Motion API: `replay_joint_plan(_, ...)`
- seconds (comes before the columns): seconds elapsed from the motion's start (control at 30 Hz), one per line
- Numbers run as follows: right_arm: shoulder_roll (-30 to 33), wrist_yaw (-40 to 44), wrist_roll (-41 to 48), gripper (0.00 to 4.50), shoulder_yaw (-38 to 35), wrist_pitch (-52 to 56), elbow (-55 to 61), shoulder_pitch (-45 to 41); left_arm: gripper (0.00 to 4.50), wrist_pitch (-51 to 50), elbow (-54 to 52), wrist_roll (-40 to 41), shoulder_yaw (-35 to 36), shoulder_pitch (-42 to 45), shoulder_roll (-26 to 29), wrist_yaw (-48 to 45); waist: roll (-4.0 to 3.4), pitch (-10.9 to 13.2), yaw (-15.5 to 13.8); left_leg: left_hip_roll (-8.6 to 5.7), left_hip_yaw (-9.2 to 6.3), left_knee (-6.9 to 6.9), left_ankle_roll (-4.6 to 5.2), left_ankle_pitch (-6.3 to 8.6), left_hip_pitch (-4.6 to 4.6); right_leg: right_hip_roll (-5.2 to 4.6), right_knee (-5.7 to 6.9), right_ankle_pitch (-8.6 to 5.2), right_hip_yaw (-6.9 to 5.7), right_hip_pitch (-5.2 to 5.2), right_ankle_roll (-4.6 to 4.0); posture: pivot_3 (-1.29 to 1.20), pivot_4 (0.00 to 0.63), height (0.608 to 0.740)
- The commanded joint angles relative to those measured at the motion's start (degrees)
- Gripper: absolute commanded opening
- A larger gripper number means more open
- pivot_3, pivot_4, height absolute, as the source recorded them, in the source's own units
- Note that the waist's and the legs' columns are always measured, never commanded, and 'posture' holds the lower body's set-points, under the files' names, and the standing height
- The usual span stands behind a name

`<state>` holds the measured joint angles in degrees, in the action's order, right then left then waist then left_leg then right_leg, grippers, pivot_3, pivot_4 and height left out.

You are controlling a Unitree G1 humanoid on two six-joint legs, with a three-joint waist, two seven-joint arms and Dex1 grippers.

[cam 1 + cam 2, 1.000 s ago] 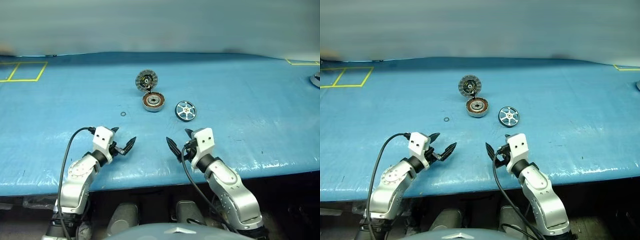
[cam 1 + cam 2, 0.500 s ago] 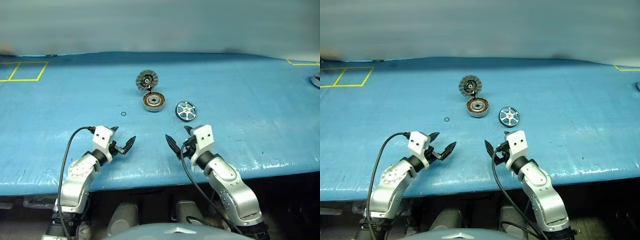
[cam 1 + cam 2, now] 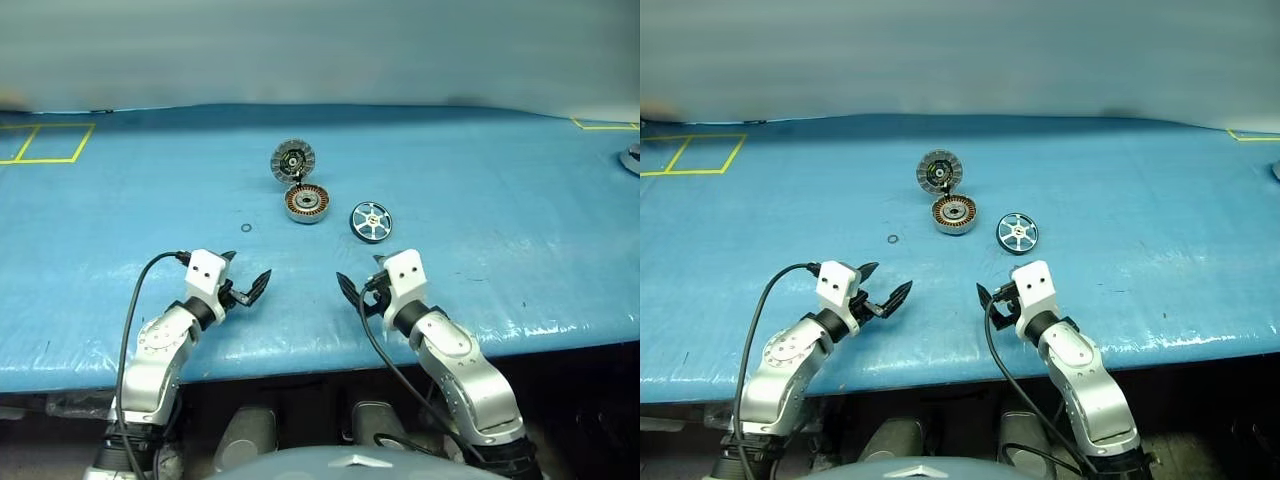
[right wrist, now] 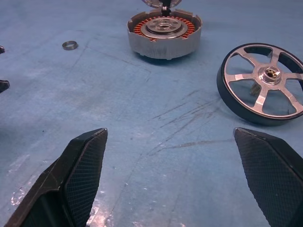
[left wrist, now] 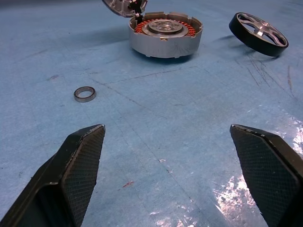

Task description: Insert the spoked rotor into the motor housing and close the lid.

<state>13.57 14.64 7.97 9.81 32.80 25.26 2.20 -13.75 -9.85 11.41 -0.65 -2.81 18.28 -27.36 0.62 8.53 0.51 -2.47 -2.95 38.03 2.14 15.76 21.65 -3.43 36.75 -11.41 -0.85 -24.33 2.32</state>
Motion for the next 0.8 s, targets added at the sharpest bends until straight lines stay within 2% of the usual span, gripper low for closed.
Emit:
replay_joint_plan(0.03,2.56,1.16,-1.08,4.47,0.44,5.36,1.22,-4.57,4.50,0.18,-1.84,-0.25,-0.21,0.30,-0.07,0.46,0.00,0.00,0.00,0.00,0.00,0.01,0.00,0.00,0.00,0.00,0.00,0.00,0.00,0.00,0.00,0.00,0.150,0.740)
replay_joint_plan(0.17,7.35,6.27,-0.58,4.47,3.09,12.26,0.18,-11.94,4.50,0.30,-1.88,-0.33,-0.28,0.14,-0.19,0.65,0.00,0.00,0.07,-0.01,0.01,0.01,0.01,0.00,0.00,0.01,0.02,0.11,-0.01,0.00,-0.18,0.00,0.150,0.740)
replay_joint_plan(0.37,15.29,17.27,-3.84,4.47,13.73,15.19,-7.28,-28.53,4.50,0.55,-2.00,-0.35,-0.70,-0.10,-0.37,0.94,0.02,0.02,0.19,-0.01,0.02,0.01,0.02,0.00,0.00,0.02,0.00,0.16,-0.15,0.00,-0.26,0.00,0.150,0.740)
replay_joint_plan(0.6,11.41,21.63,-10.58,4.47,20.54,3.56,-26.90,-44.64,4.50,1.01,-2.58,-0.28,-0.73,-1.06,-0.67,1.54,0.03,0.02,0.18,-0.02,0.03,-0.01,0.02,0.00,0.00,0.02,0.00,0.18,-0.15,-0.02,-0.30,0.00,0.150,0.740)
replay_joint_plan(0.8,6.02,23.09,-14.66,4.47,21.55,-6.45,-44.21,-52.45,4.50,1.37,-3.49,-0.38,-0.71,-2.55,-1.19,2.46,0.02,0.03,0.16,-0.07,0.08,-0.02,-0.13,-0.06,0.04,-0.07,-0.04,0.20,-0.04,-0.08,-0.31,0.00,0.150,0.740)
